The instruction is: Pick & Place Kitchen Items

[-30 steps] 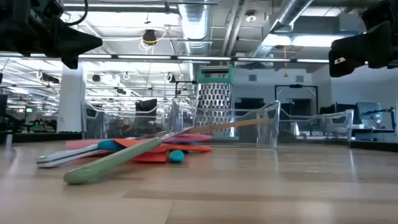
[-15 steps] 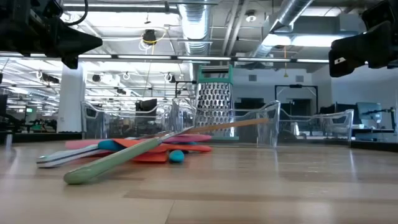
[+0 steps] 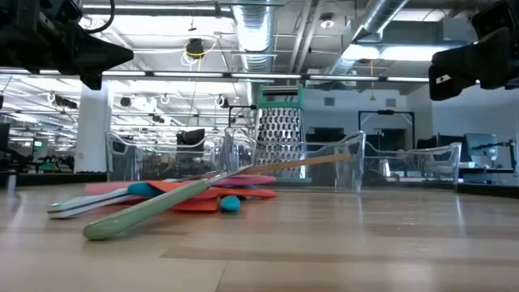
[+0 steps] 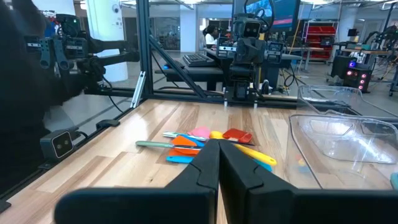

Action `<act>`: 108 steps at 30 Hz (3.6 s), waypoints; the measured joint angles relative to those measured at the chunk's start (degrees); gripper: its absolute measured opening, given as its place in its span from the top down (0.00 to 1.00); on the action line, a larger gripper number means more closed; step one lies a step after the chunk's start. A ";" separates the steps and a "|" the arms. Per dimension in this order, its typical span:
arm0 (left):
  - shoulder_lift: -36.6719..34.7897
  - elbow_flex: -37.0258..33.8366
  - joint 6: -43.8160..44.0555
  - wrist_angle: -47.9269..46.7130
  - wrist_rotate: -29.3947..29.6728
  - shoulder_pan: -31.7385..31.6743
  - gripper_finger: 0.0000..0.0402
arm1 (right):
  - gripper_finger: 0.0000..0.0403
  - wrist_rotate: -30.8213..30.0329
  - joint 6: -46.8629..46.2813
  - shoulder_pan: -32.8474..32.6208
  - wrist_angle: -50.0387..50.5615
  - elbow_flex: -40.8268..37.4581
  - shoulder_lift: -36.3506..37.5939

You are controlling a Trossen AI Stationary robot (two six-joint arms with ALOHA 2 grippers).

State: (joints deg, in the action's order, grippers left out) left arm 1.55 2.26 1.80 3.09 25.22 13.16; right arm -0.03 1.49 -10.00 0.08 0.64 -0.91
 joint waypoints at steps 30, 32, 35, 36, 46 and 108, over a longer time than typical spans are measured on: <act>0.01 0.00 0.02 0.99 0.01 -0.01 0.99 | 1.00 0.00 0.00 0.00 -0.02 0.00 0.02; 0.01 -0.01 0.02 1.00 0.00 0.00 0.99 | 1.00 -0.02 0.00 0.03 -0.09 0.00 0.02; 0.01 0.00 0.02 1.03 -0.01 -0.01 0.99 | 1.00 -0.02 0.00 0.00 -0.11 0.00 0.02; 0.01 -0.02 0.02 1.03 0.01 0.01 0.99 | 1.00 -0.02 0.00 0.00 -0.11 0.00 0.00; 0.01 0.00 0.02 1.17 0.01 -0.01 0.99 | 1.00 -0.02 -0.02 -0.03 -0.13 0.00 0.02; 12.70 5.93 1.52 22.34 -5.58 0.00 0.99 | 1.00 -0.02 -0.02 0.00 -0.48 -0.02 0.02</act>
State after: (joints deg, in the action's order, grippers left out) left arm 14.25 8.19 3.32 25.43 19.64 13.16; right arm -0.05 1.48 -10.00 -0.40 0.62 -0.89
